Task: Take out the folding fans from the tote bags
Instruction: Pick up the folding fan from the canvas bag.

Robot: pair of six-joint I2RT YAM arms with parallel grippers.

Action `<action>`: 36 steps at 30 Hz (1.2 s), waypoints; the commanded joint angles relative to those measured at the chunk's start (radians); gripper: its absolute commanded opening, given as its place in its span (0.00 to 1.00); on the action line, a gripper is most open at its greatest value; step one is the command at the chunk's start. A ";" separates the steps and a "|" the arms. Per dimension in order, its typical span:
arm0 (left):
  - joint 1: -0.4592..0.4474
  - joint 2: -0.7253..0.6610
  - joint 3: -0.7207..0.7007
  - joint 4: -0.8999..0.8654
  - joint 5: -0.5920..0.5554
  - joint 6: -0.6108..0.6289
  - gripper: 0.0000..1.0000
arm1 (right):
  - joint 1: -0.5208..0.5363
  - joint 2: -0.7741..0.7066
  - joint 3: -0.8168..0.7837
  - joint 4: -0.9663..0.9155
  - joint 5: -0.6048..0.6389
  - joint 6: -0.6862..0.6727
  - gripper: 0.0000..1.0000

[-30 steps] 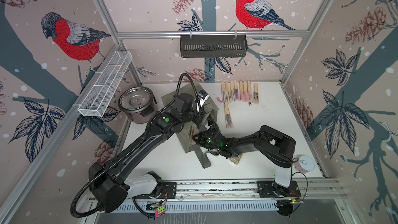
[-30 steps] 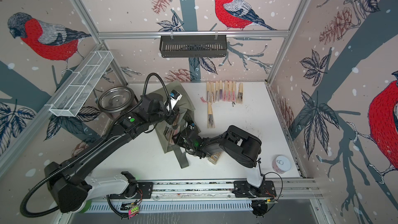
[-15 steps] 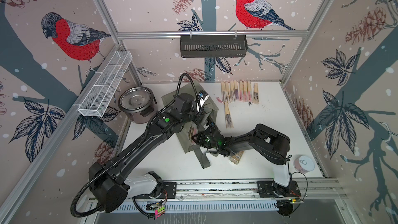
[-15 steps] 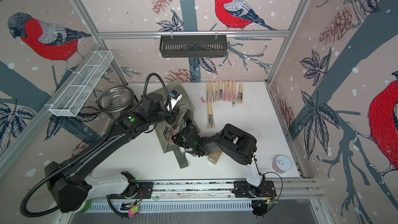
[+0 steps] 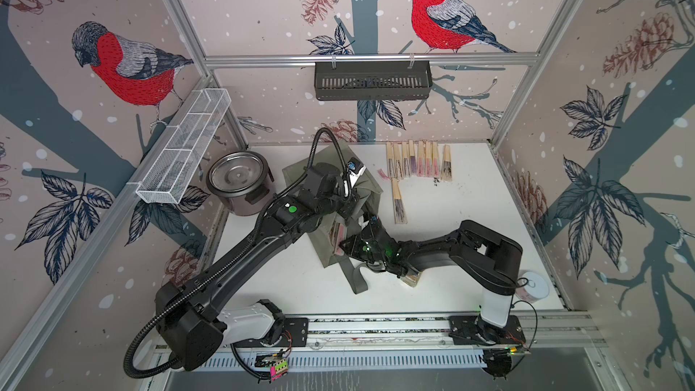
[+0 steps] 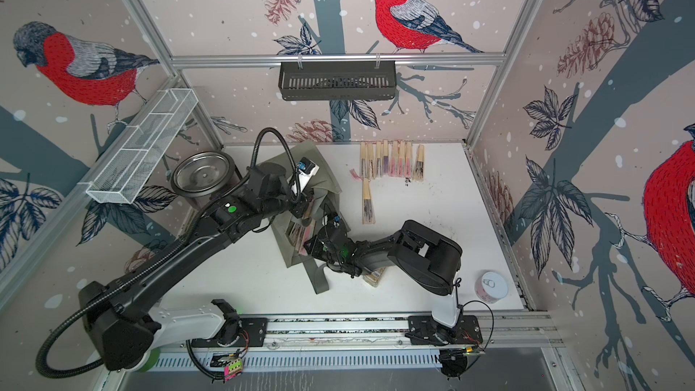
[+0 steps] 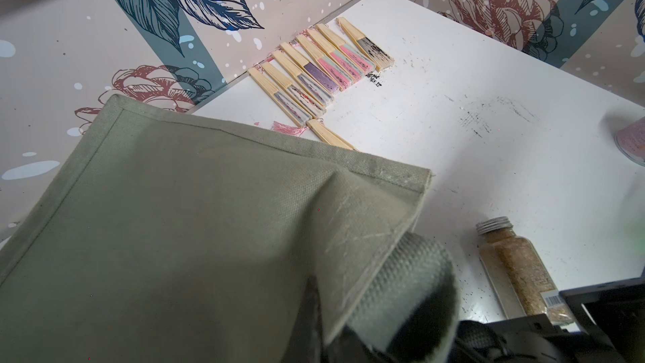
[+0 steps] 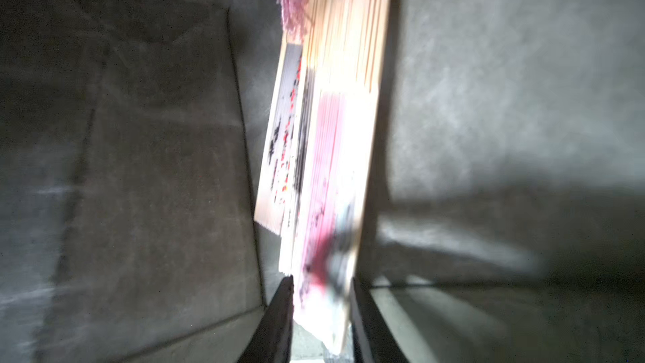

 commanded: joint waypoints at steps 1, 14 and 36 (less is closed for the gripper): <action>-0.001 -0.007 0.006 0.026 0.005 0.013 0.00 | -0.009 0.021 0.024 0.001 -0.008 -0.022 0.37; -0.004 -0.002 0.006 0.026 0.006 0.013 0.00 | -0.040 0.097 0.024 0.068 -0.067 0.009 0.49; -0.004 0.002 0.006 0.023 0.002 0.013 0.00 | -0.064 0.136 0.026 0.247 -0.176 0.042 0.42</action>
